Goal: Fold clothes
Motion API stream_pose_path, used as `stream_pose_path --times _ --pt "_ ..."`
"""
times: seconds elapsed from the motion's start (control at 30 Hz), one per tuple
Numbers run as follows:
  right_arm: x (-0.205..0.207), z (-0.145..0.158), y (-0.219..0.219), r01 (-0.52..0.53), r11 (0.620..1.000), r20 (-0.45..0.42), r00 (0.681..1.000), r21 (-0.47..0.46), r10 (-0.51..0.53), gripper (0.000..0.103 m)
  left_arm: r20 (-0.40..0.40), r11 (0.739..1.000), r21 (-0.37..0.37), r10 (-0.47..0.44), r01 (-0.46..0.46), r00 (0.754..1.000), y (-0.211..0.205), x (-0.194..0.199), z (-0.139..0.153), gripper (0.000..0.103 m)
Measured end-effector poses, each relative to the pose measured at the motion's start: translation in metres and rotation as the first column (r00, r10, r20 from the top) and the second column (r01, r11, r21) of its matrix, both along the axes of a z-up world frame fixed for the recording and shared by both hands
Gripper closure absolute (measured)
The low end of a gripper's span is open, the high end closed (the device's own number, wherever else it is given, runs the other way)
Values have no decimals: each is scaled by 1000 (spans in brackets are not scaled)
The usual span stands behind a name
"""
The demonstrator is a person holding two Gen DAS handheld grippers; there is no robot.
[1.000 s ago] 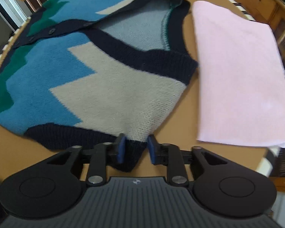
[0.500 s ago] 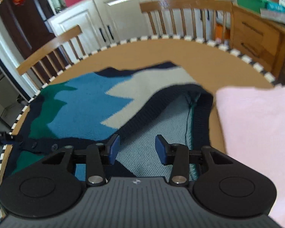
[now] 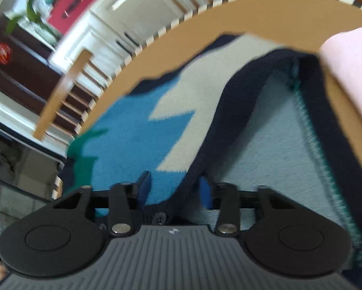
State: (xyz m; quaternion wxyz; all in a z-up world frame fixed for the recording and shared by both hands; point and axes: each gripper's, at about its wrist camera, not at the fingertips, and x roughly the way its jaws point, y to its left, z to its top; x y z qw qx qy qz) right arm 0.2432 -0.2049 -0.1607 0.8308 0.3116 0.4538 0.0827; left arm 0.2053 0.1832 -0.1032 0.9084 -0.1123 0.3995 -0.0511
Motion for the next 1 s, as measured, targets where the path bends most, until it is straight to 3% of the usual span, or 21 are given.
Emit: stream_pose_path --times 0.03,0.1,0.17,0.3,0.37,0.47,0.63,0.67,0.7,0.73,0.8,0.83,1.0 --pt "2 5 6 -7 1000 12 1000 -23 7 94 44 1000 -13 27 -26 999 5 -6 11 97" --pt "-4 23 12 -5 999 108 994 -32 8 94 141 998 10 53 -55 989 11 -21 32 98" --pt "-4 33 19 -16 998 145 989 -55 23 94 107 995 61 70 -77 992 15 -17 19 98" --pt "19 8 45 -118 973 20 992 -201 125 94 -39 985 99 148 -144 988 26 0 -28 98" --pt "15 12 46 -105 974 63 991 -200 120 92 5 984 118 137 -137 991 21 -3 -28 98" --pt "15 12 44 -103 973 61 991 -208 118 90 91 979 162 111 -125 990 15 -10 -18 98" --pt "13 12 41 -100 970 57 992 -221 115 89 -66 973 204 120 -105 990 19 8 -42 96" --pt "12 13 40 -99 970 56 992 -221 114 82 -85 972 219 99 -78 991 17 10 -42 96" --pt "10 14 36 -102 973 55 992 -209 116 76 -82 971 224 101 -81 991 21 8 -39 91" --pt "7 16 33 -106 974 58 991 -203 120 64 -79 970 229 104 -84 991 25 4 -36 79" --pt "-3 22 25 -110 968 70 989 -227 129 60 -71 967 238 110 -90 991 34 -2 -30 62" --pt "-8 24 22 -109 960 76 988 -257 132 60 -67 966 243 113 -94 991 38 -5 -27 61" --pt "-45 36 -7 -113 950 73 987 -292 140 54 -100 994 97 51 -41 994 72 -53 -20 59"
